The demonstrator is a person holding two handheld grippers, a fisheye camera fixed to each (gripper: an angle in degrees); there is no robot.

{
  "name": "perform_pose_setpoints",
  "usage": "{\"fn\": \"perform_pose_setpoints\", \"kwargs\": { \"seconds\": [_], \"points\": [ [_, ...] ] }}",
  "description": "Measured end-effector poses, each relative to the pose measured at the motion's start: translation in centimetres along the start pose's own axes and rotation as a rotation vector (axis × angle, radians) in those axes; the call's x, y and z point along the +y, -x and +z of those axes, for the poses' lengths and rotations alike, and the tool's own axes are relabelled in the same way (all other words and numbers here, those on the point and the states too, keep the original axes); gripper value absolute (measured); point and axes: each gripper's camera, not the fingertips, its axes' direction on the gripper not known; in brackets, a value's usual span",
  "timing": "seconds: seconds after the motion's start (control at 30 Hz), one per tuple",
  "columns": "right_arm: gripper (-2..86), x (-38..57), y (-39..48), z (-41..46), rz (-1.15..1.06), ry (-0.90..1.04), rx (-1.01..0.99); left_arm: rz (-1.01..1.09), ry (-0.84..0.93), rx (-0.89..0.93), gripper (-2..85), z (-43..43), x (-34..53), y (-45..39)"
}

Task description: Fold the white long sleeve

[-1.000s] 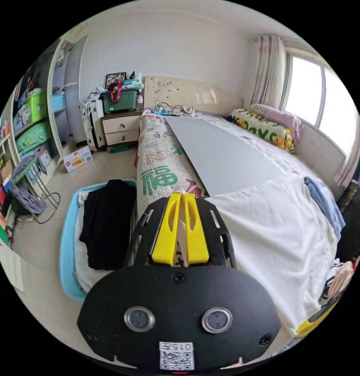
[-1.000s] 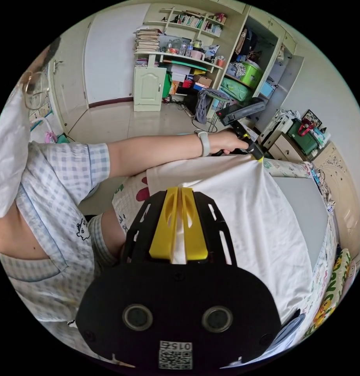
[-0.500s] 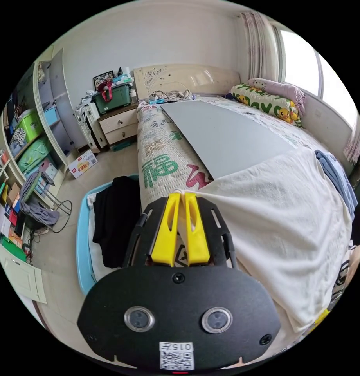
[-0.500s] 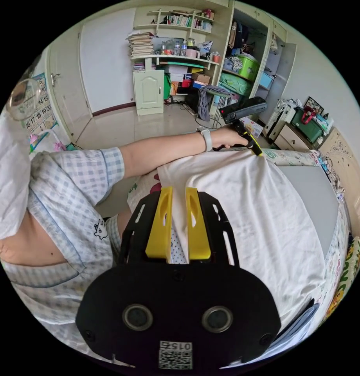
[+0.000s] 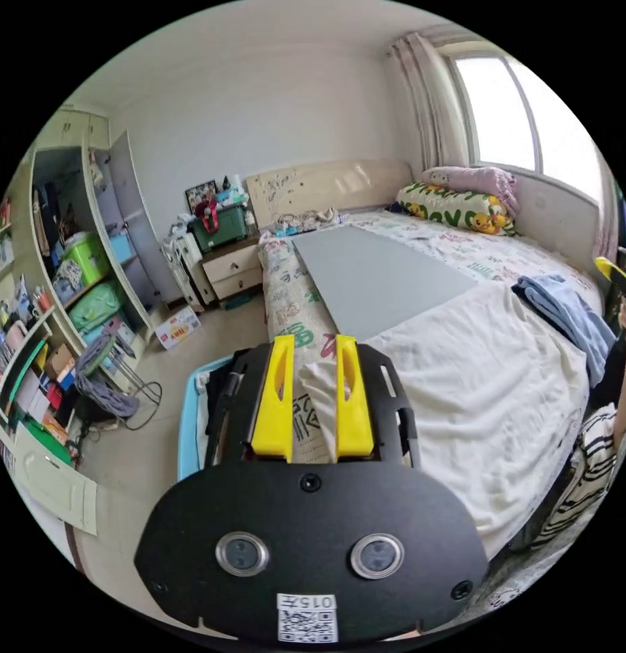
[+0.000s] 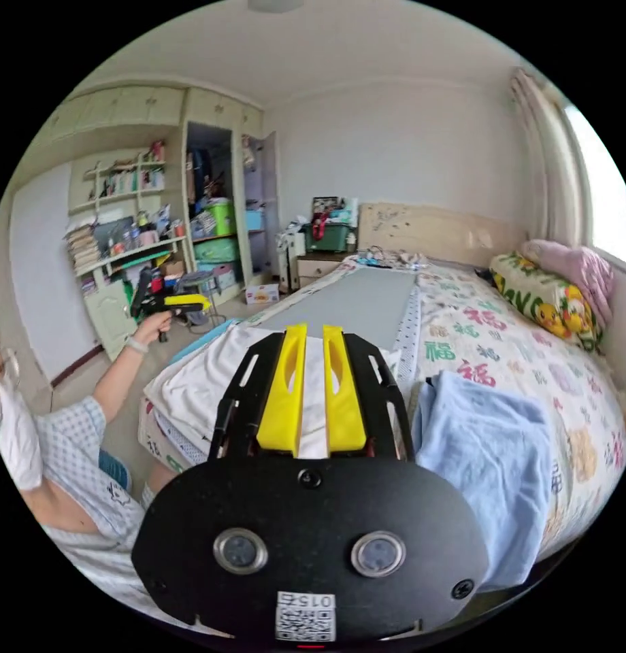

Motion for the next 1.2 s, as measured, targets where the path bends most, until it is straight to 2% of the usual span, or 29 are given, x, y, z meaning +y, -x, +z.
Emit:
{"fn": "perform_pose_setpoints", "kwargs": {
  "seconds": [0.1,0.2,0.3,0.43,0.53,0.73,0.93,1.07,1.2],
  "points": [
    [7.2,1.0,-2.2,2.3,-0.028,0.106,-0.094,0.111,-0.045,0.167,8.6,-1.3,-3.7,-6.5],
    [7.9,0.9,-2.9,4.9,-0.025,0.269,-0.048,0.194,-0.027,0.320,8.7,1.0,-8.8,-13.3],
    [9.9,4.1,-2.6,6.2,-0.013,0.348,-0.002,0.279,-0.024,0.353,8.1,5.4,-13.7,-21.1],
    [9.3,7.3,-4.6,6.5,0.103,0.276,-0.046,0.295,0.072,0.470,7.5,15.1,-20.4,-31.3],
    [8.1,8.0,-4.7,7.6,0.073,0.357,-0.057,0.262,0.140,0.394,7.3,21.8,-24.1,-36.7],
    [2.6,8.3,-5.1,6.0,0.036,0.324,-0.052,0.214,0.249,0.418,6.9,31.1,-27.3,-42.0],
    [0.4,9.2,-4.8,3.1,-0.067,0.326,-0.036,0.232,0.335,0.405,6.5,37.0,-27.0,-44.2],
    [1.5,9.1,-4.9,2.1,-0.096,0.329,-0.022,0.278,0.355,0.377,6.7,38.4,-26.8,-45.7],
    [8.9,9.1,-6.8,-1.2,-0.068,0.286,0.157,0.288,0.339,0.398,8.7,38.6,-27.3,-45.4]
  ]
}}
